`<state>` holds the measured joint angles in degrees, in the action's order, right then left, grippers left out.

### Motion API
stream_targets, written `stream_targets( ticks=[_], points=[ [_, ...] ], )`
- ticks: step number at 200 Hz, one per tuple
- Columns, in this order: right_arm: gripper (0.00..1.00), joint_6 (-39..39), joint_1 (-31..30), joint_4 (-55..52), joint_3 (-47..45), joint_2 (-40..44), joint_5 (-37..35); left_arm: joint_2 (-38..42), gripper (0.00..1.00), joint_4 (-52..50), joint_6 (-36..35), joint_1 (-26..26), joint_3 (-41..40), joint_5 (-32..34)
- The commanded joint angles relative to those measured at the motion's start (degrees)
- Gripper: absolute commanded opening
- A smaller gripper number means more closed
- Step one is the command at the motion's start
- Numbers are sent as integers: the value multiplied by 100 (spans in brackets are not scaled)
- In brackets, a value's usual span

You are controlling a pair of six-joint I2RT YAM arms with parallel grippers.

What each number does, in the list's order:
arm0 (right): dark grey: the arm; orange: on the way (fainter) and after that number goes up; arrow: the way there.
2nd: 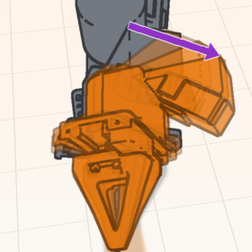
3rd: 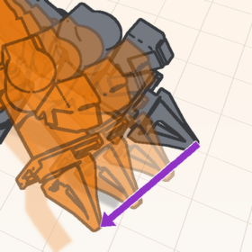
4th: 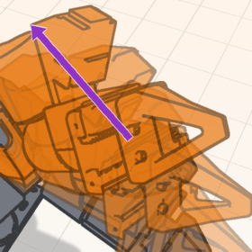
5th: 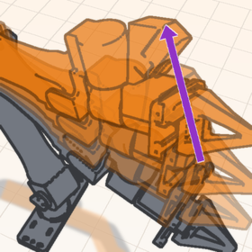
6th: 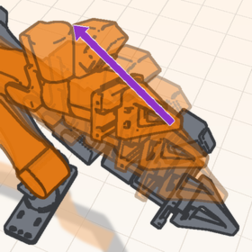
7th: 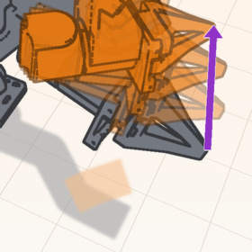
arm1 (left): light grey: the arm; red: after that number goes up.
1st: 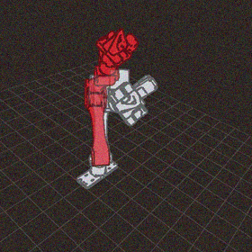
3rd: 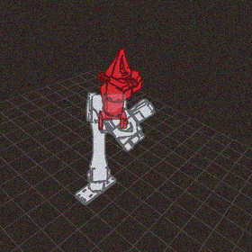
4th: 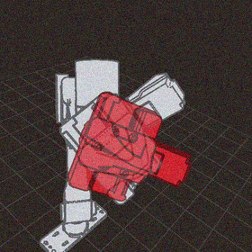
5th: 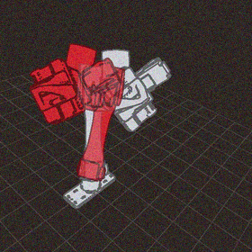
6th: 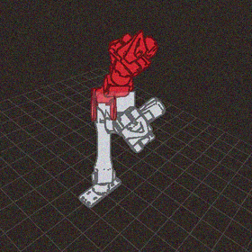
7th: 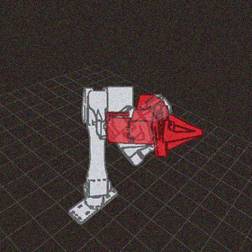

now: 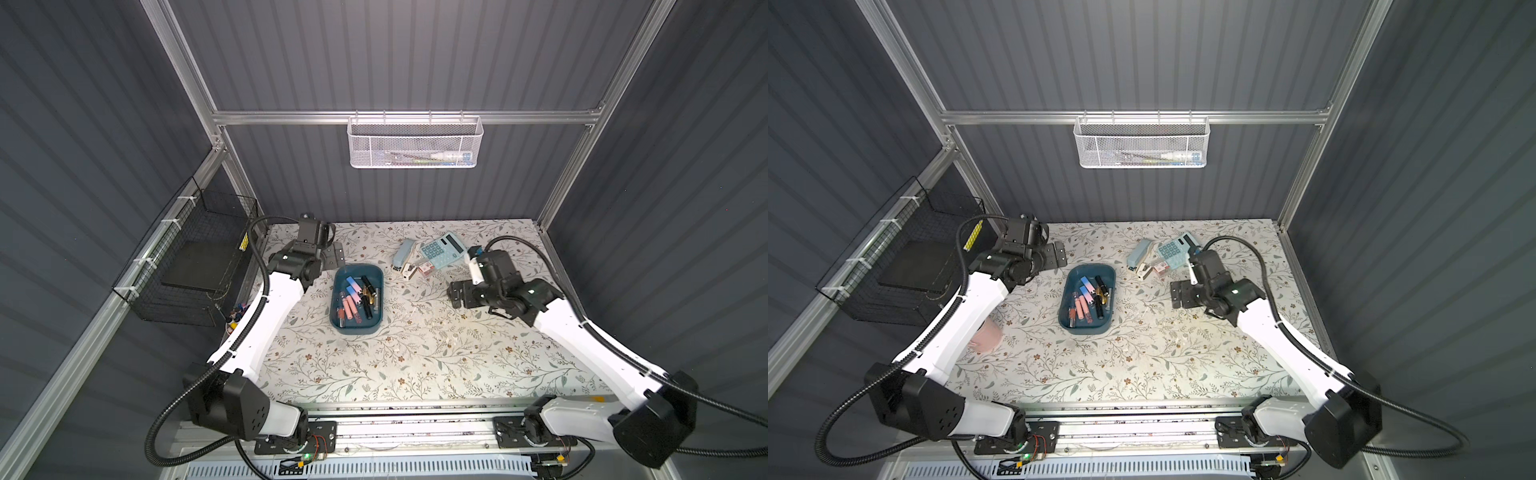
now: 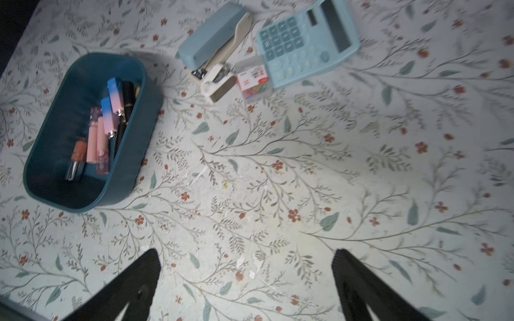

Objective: Put the lipstick into the storage box
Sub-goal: Reset both arms

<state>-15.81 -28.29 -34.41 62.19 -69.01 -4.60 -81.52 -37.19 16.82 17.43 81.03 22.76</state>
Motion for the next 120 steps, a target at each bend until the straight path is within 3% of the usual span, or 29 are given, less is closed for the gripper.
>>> stream_targets(
  ticks=[1,20,41,66,81,105,120],
  points=[
    [98,776,371,566,-664,444,-127,261,100,639,-975,-138,-617,751],
    [99,1424,491,1797,-1508,980,-331,809,100,1520,-1139,-435,-1502,859],
    [99,1357,845,2542,-1951,1183,-504,1561,100,2495,-1082,-739,-2716,689],
    [99,1359,1239,3443,-2420,1051,-665,2252,100,4545,-1081,-807,-4464,577],
    [99,1383,1431,3738,-2513,767,-857,2094,100,5272,-874,-810,-4876,753],
    [99,1809,1643,4525,-2811,223,-1253,1183,100,6057,-832,-810,-5160,1207],
    [99,1901,1939,5244,-3110,46,-1096,782,100,6808,-799,-810,-5485,1225]
  ],
)
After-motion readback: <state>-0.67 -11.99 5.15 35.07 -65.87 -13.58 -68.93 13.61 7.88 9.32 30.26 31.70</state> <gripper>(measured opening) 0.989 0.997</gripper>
